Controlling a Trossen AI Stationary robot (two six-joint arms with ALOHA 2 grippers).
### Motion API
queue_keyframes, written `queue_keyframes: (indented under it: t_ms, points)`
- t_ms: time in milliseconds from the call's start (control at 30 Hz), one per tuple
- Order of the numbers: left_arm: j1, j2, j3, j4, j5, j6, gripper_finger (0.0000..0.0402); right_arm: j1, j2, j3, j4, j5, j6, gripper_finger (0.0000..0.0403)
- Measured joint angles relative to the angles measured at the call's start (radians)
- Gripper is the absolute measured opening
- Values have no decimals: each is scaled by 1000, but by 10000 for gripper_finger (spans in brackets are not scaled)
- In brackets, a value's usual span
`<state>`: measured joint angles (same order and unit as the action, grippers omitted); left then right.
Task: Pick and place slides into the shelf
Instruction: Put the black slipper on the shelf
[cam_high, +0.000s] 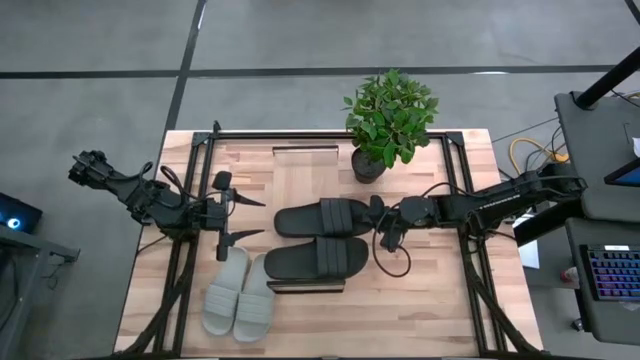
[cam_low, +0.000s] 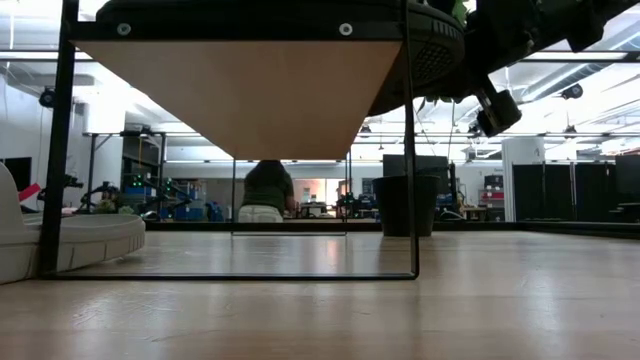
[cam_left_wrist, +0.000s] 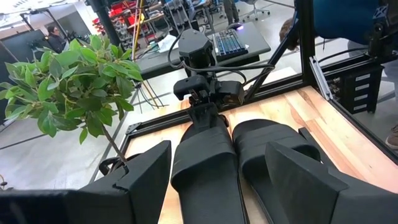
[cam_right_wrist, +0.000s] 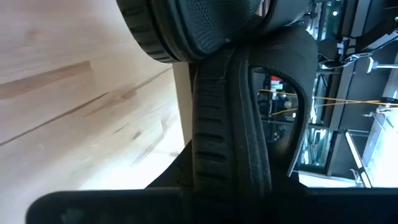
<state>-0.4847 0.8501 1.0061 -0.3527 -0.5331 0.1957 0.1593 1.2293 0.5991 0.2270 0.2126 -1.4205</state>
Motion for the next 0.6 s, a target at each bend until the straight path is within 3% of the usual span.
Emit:
queue_keyframes:
  t_ms: [133,600]
  points:
    - [0,0,0,-2,0,1,244,0,0,-5,-6,-7,52,35]
    - [0,0,0,-2,0,1,244,-16,4,-7,-11,-10,-19,35]
